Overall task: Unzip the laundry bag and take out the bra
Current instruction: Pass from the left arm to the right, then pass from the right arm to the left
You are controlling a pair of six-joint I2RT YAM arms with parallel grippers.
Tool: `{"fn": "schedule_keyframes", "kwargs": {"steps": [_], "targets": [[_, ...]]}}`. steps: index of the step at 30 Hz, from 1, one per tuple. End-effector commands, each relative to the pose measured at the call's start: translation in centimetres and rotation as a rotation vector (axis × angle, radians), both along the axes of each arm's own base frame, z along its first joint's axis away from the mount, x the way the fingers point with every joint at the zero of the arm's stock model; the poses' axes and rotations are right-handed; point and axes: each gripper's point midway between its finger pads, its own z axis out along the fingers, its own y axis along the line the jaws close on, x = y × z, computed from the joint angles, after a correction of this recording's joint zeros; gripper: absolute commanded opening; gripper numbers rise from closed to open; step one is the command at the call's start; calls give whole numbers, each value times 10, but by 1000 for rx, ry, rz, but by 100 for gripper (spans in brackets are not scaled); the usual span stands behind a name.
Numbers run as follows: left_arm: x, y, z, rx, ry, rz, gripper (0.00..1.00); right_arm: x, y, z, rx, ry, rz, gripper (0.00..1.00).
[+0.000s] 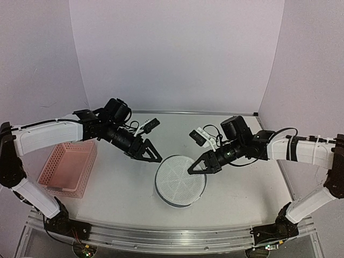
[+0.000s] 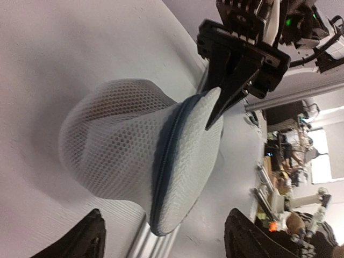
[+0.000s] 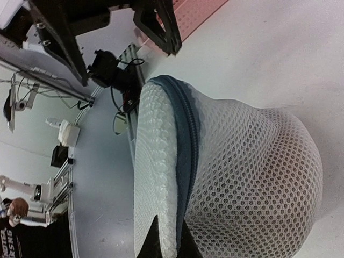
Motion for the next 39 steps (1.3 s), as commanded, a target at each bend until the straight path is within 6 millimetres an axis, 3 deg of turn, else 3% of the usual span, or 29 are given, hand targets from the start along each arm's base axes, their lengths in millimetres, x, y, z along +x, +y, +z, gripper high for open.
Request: {"fn": "schedule_keyframes", "kwargs": {"steps": [1, 5, 8, 11, 12, 18, 21, 30, 39], "targets": [[52, 19, 37, 44, -163, 304, 83, 36, -2, 42, 59, -51, -271, 0], [63, 27, 40, 42, -139, 434, 90, 62, -7, 58, 79, -31, -499, 0], [60, 29, 42, -21, -80, 485, 92, 76, -3, 79, 132, -27, -630, 0], [54, 31, 52, -145, -19, 534, 92, 91, 1, 99, 197, -28, -759, 0], [53, 31, 67, -221, -21, 544, 92, 95, 2, 104, 226, -22, -794, 0], [44, 43, 67, -370, 79, 620, 92, 107, 15, 141, 400, 3, -914, 0], [43, 46, 63, -416, 127, 655, 92, 108, 27, 153, 448, 11, -927, 0], [43, 41, 82, -521, 161, 633, 90, 103, 65, 169, 517, 49, -872, 0], [46, 41, 88, -571, 157, 639, 68, 85, 77, 167, 552, 110, -794, 0]]}}
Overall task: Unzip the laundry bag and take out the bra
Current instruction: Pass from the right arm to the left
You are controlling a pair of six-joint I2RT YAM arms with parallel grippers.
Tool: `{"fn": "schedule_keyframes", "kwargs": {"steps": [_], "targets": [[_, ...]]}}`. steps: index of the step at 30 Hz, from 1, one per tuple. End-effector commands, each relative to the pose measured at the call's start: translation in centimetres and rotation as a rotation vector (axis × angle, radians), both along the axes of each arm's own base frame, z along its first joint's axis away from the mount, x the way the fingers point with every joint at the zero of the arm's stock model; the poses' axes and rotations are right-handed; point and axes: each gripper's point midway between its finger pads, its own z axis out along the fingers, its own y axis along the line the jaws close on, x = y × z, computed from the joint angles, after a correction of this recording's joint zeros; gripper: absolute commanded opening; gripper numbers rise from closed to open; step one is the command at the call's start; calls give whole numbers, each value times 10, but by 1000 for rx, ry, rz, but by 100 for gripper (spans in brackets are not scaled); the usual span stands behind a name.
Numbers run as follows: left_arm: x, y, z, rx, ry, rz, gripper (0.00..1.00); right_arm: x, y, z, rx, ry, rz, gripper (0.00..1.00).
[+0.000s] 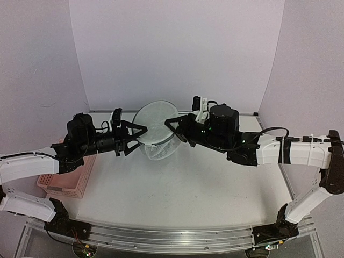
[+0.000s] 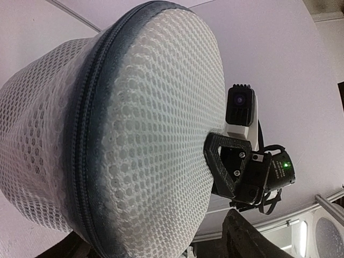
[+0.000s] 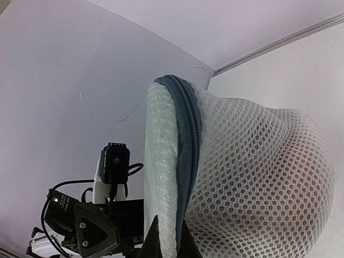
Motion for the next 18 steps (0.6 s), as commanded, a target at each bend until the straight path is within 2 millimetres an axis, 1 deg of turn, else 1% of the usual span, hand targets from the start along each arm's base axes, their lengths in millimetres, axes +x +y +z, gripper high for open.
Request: {"fn": "schedule_keyframes", "kwargs": {"steps": [1, 3, 6, 7, 10, 11, 12, 14, 16, 17, 18], "targets": [[1, -3, 24, -77, -64, -4, 64, -12, 6, 52, 172, -64, 53, 0], [1, -4, 23, -78, -67, -10, 44, -15, 5, 49, 175, -56, 66, 0], [0, -5, 26, -82, -87, -17, 7, -19, 0, 44, 175, -44, 67, 0], [0, -5, 28, -84, -93, -17, 1, -19, -2, 41, 169, -44, 66, 0], [0, -6, 34, -90, -110, -23, 0, -26, -3, 36, 141, -64, 98, 0], [1, -6, 36, -95, -110, -19, 0, -28, -5, 36, 126, -81, 100, 2], [2, -6, 36, -97, -104, -13, 0, -28, -7, 33, 99, -90, 98, 16], [6, -5, 35, -102, -83, 10, 0, -30, -15, 25, 48, -112, 90, 50], [11, -3, 33, -111, -48, 39, 0, -34, -24, 12, -2, -127, 86, 74], [15, -3, 31, -114, -28, 55, 0, -37, -29, 6, -19, -134, 88, 78], [17, -2, 29, -119, -7, 70, 0, -40, -34, -1, -35, -137, 89, 81]]}}
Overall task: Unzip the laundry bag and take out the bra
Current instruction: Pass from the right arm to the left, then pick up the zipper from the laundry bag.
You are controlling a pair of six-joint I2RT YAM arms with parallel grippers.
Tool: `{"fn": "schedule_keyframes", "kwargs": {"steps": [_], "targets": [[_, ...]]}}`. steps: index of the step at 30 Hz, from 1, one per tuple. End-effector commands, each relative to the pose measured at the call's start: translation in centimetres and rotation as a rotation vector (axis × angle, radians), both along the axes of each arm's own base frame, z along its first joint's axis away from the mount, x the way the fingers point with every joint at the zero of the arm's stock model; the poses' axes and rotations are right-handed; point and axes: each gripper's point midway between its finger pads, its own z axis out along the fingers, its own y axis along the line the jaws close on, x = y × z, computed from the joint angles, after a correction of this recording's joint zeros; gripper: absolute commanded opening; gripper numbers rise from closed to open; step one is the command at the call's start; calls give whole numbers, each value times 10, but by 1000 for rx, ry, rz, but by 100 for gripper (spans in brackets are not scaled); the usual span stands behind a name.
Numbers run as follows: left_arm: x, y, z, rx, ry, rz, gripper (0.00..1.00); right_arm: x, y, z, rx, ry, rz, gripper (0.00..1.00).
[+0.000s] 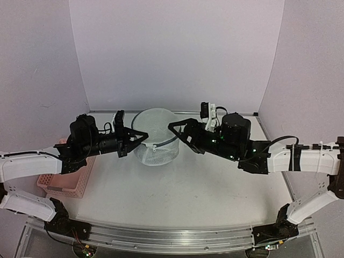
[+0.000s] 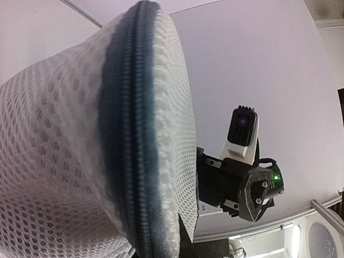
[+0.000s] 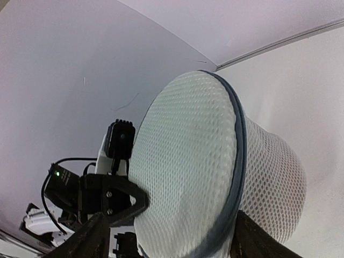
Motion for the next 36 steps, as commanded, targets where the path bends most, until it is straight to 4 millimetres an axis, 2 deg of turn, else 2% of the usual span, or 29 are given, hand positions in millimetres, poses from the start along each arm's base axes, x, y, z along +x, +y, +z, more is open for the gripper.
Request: {"fn": "schedule_keyframes", "kwargs": {"steps": [1, 4, 8, 11, 20, 26, 36], "targets": [[17, 4, 30, -109, -1, 88, 0, -23, -20, 4, -28, -97, 43, 82], [25, 8, 22, -118, 59, 142, 0, -31, -25, -5, -54, -114, 58, 82], [35, 13, 13, -129, 113, 211, 0, -49, -9, -4, -134, -155, 87, 81], [40, 14, 7, -132, 150, 234, 0, -52, 5, -5, -185, -159, 99, 79], [46, 14, -1, -118, 191, 263, 0, -32, 40, -13, -364, -121, 28, 63], [47, 18, 0, -97, 188, 287, 0, -22, 58, -23, -471, -106, 0, 61], [47, 23, 1, -78, 182, 304, 0, -9, 73, -47, -585, -95, -31, 55]]}}
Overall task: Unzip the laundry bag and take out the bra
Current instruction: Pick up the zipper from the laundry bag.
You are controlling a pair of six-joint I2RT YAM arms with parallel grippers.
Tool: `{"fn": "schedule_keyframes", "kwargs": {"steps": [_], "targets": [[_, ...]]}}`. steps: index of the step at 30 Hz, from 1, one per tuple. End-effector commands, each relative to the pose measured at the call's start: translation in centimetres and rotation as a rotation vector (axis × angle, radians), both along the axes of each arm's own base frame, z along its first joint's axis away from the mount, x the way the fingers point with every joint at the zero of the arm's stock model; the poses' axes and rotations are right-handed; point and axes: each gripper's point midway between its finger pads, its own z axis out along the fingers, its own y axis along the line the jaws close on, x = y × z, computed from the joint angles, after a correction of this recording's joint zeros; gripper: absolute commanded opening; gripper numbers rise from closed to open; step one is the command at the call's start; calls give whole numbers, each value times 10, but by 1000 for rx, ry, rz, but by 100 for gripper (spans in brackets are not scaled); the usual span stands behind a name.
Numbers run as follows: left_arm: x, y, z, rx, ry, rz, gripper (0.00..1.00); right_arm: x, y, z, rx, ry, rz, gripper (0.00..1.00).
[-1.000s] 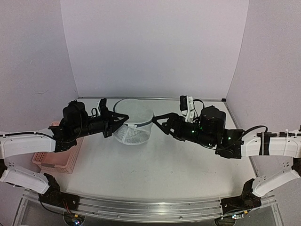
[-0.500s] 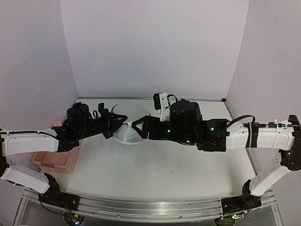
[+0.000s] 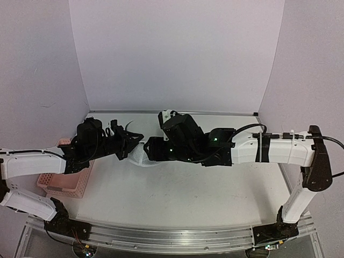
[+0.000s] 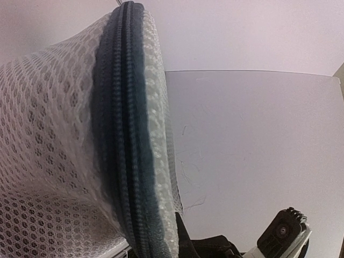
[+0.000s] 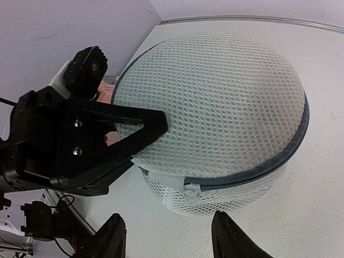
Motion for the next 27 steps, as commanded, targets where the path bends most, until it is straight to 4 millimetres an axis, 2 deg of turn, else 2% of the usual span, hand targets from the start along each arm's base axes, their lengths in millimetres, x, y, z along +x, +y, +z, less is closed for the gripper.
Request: {"fn": "schedule_keyframes", "kwargs": {"steps": [1, 12, 22, 27], "targets": [[3, 3, 46, -67, -111, 18, 0, 8, 4, 10, -22, -38, -31, 54], [2, 3, 44, -58, -105, 14, 0, 21, 13, 11, -70, -86, -59, 43], [2, 3, 44, -52, -105, 14, 0, 24, 19, 2, -106, -89, -64, 34], [3, 2, 44, -51, -104, 14, 0, 27, 16, -4, -132, -96, -76, 19]]}}
